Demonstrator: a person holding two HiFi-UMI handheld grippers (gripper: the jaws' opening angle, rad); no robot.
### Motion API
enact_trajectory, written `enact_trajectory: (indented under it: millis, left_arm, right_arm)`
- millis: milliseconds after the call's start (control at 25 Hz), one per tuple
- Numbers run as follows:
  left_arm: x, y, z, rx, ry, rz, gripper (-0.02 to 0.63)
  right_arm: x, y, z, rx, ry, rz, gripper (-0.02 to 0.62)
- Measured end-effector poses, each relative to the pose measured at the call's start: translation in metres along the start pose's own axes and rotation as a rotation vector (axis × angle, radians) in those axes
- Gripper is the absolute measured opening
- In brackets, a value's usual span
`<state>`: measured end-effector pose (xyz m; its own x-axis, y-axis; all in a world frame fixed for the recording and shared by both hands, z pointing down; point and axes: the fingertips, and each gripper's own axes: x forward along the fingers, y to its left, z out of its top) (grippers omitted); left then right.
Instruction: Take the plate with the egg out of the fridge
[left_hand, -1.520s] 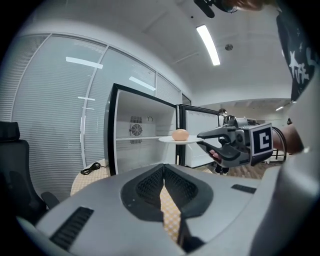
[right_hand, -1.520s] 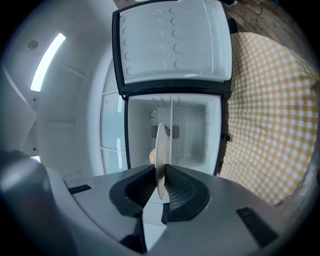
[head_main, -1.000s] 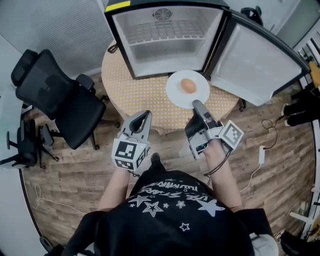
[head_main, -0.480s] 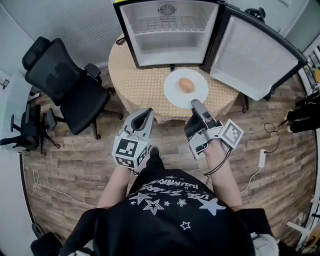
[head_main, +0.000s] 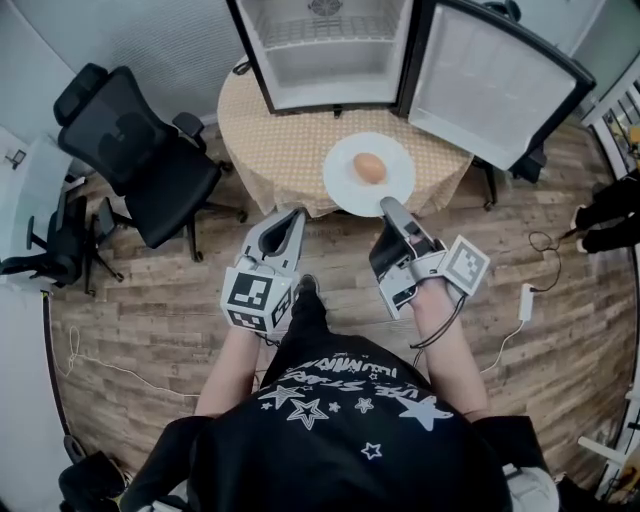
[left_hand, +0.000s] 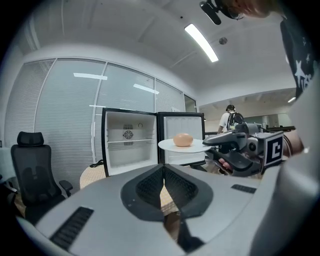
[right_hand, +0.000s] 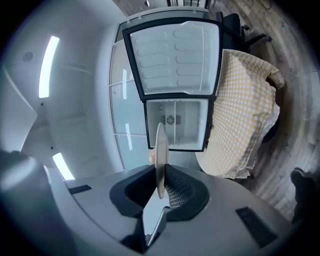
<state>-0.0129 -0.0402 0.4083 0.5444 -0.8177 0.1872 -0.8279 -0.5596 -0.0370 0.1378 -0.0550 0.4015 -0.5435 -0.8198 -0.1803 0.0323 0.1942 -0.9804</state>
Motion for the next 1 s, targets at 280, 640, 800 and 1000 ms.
enact_trajectory:
  millis: [280, 640, 800, 1000]
  left_arm:
    - [-0.030, -0.046, -0.015, -0.007, 0.019, -0.013, 0.008]
    - [-0.053, -0.077, -0.021, -0.007, 0.021, 0.017, 0.008]
    - [-0.056, -0.079, -0.017, -0.002, 0.021, 0.026, 0.008]
    - [-0.054, -0.082, -0.010, 0.015, 0.011, 0.017, 0.008]
  right_arm:
    - [-0.055, -0.005, -0.013, 0.017, 0.008, -0.038, 0.057]
    - [-0.091, -0.008, -0.018, 0.043, 0.024, -0.052, 0.057]
    - [-0.091, -0.002, -0.020, 0.046, 0.036, -0.041, 0.057]
    - [-0.094, -0.001, -0.016, 0.045, 0.021, -0.032, 0.057]
